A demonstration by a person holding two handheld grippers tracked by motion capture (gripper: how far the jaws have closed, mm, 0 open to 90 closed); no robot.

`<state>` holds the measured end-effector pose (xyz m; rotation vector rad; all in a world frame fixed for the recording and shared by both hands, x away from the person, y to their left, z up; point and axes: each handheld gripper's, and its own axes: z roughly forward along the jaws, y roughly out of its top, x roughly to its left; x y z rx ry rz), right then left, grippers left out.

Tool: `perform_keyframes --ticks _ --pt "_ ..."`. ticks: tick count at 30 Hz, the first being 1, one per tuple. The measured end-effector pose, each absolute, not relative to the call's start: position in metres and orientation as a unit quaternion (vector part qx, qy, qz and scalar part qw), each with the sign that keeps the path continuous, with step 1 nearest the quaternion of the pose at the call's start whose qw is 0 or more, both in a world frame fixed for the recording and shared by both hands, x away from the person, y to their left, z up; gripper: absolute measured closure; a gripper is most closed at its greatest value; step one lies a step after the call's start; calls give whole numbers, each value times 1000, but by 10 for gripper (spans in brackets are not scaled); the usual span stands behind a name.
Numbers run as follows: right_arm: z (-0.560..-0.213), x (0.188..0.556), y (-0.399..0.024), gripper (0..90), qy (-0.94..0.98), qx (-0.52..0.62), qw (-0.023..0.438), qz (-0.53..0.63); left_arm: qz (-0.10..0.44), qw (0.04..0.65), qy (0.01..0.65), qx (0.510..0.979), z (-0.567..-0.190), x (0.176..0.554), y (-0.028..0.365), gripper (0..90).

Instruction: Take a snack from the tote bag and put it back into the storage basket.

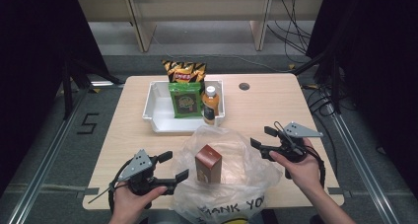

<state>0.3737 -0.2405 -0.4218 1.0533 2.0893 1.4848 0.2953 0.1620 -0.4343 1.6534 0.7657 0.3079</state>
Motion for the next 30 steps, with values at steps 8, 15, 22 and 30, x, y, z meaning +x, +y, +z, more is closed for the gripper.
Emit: perform_keyframes --ticks 8,15,22,30 --pt "-424 374 -243 275 740 388 187 517 135 611 315 714 -431 288 151 144" --pt "-425 375 -244 271 734 391 188 523 140 620 312 706 -430 283 139 145" --pt "-427 376 -243 268 730 401 180 524 149 625 315 699 -427 282 122 132" --pt "-429 377 -245 265 731 401 192 518 160 622 326 693 -428 284 106 115"
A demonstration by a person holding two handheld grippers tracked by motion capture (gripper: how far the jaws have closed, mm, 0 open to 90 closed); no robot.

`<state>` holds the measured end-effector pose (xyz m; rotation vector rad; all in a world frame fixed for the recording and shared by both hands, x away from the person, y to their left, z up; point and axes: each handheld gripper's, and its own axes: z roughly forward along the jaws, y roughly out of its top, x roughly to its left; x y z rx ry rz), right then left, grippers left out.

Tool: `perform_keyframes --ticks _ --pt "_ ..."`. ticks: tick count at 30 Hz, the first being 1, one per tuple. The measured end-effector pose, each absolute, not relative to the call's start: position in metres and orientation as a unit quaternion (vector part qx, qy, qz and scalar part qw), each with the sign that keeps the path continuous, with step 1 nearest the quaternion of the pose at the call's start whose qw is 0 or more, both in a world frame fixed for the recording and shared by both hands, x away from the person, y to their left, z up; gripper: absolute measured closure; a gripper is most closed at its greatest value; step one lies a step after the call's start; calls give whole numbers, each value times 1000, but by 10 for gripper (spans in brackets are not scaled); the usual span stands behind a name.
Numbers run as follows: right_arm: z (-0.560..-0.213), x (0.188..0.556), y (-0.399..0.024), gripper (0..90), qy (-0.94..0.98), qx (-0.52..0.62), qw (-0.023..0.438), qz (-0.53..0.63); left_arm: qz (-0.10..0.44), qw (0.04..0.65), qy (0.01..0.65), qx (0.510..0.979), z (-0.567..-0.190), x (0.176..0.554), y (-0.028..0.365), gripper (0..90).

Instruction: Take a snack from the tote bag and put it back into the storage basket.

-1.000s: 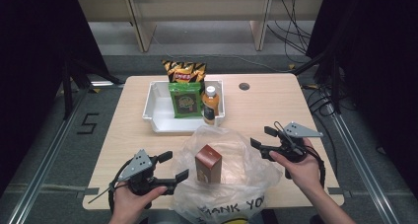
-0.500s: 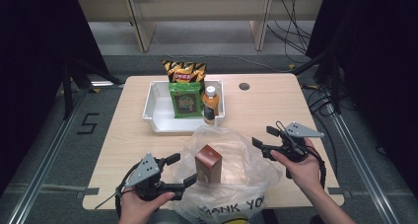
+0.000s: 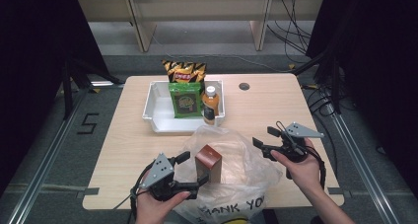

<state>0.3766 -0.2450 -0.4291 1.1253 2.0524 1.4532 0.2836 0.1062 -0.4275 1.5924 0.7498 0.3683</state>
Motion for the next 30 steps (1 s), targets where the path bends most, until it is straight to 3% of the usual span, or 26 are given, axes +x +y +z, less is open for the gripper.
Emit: perform_keyframes --ticks 30 --pt "-432 378 -247 269 735 402 188 512 180 581 344 715 -448 289 81 96"
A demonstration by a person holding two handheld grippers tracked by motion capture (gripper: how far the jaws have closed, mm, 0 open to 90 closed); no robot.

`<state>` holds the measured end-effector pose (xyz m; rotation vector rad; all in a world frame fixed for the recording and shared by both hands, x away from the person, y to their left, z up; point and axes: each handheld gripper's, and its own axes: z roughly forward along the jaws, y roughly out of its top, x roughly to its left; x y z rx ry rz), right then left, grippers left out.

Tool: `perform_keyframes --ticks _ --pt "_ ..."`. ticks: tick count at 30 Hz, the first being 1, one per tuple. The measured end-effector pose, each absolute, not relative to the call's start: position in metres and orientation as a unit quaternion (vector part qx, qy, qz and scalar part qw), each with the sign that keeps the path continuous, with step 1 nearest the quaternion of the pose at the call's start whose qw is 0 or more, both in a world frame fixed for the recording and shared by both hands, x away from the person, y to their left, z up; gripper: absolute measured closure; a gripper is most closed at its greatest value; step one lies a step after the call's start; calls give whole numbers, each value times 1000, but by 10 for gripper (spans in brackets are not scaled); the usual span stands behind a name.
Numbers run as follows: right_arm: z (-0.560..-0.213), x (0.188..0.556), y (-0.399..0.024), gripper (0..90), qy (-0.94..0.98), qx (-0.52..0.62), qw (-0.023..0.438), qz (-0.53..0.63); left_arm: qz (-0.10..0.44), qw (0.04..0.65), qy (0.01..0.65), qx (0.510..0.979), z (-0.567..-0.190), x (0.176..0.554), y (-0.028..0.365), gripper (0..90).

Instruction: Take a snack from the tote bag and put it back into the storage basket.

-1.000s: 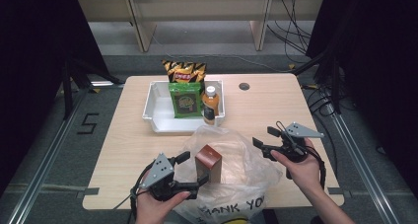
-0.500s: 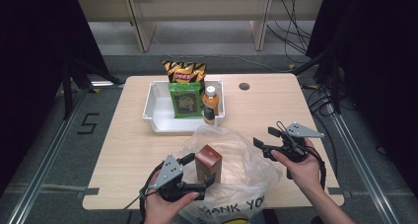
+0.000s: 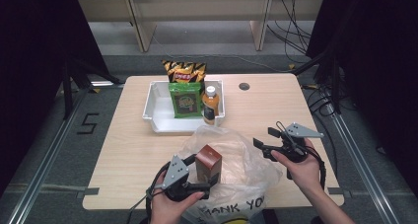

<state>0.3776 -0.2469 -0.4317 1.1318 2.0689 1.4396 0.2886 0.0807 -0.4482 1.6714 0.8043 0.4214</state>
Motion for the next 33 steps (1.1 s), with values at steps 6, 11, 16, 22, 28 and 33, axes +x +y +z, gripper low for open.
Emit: perform_keyframes --ticks 6,11,16,22,28,33 --pt "-432 377 -248 270 741 405 186 502 188 579 339 718 -452 291 77 108" --pt "-432 378 -247 270 742 406 184 502 188 583 343 712 -454 292 77 138" --pt "-433 378 -247 272 743 404 187 500 192 581 344 713 -454 293 77 154" --pt "-433 377 -247 273 741 406 180 503 188 584 346 710 -454 292 76 142" --pt "-434 376 -245 274 740 412 174 502 194 584 347 708 -452 293 74 127" --pt "-435 379 -248 275 745 404 192 496 196 586 353 703 -449 294 70 137"
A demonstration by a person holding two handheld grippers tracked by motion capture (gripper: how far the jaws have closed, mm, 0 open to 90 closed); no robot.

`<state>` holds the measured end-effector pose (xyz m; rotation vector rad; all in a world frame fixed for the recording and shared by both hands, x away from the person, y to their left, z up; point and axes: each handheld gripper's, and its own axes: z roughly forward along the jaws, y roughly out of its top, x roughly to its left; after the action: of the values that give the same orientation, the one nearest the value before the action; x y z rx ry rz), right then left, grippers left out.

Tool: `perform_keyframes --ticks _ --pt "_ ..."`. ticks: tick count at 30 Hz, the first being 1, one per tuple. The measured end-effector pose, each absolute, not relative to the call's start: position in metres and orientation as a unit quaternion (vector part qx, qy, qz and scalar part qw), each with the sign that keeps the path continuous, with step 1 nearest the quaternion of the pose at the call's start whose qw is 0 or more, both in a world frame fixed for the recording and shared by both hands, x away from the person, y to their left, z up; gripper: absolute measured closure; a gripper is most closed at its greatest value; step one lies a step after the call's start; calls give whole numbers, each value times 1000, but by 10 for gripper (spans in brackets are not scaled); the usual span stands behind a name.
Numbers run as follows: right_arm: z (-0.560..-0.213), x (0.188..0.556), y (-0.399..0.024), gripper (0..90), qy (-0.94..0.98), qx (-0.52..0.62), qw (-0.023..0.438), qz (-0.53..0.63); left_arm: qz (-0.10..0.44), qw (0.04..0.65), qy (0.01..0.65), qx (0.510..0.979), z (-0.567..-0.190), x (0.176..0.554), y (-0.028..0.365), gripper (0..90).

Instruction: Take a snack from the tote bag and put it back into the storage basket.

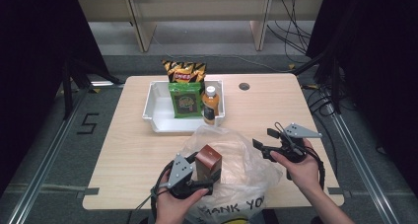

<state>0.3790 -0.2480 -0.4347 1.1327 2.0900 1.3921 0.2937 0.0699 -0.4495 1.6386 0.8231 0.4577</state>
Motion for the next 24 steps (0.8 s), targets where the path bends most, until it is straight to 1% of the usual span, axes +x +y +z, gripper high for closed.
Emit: perform_keyframes --ticks 2,5,6,8,9,10,13,15,19,21,24 --pt "-434 377 -246 275 741 414 181 496 200 584 352 704 -449 294 67 144" --pt "-435 379 -248 275 747 398 193 496 200 577 354 708 -450 294 68 162" --pt "-435 379 -247 275 744 397 185 505 200 580 357 705 -451 294 68 177" --pt "-435 377 -247 275 741 407 173 505 204 583 352 704 -450 294 69 214" --pt "-436 378 -247 275 741 411 181 499 205 584 351 703 -449 293 70 237" --pt "-436 377 -246 275 737 416 173 504 207 590 348 699 -448 293 70 270" --pt "-436 378 -248 276 741 410 176 503 214 588 338 703 -444 292 73 341" --pt "-436 379 -249 277 741 401 185 506 214 590 337 702 -444 292 74 354" --pt "-436 378 -249 278 739 407 181 505 210 587 340 704 -442 291 75 364" --pt "-436 378 -248 279 737 406 179 510 206 594 332 704 -442 292 75 366" --pt "-436 379 -249 282 738 404 186 508 198 592 338 704 -440 291 74 367"
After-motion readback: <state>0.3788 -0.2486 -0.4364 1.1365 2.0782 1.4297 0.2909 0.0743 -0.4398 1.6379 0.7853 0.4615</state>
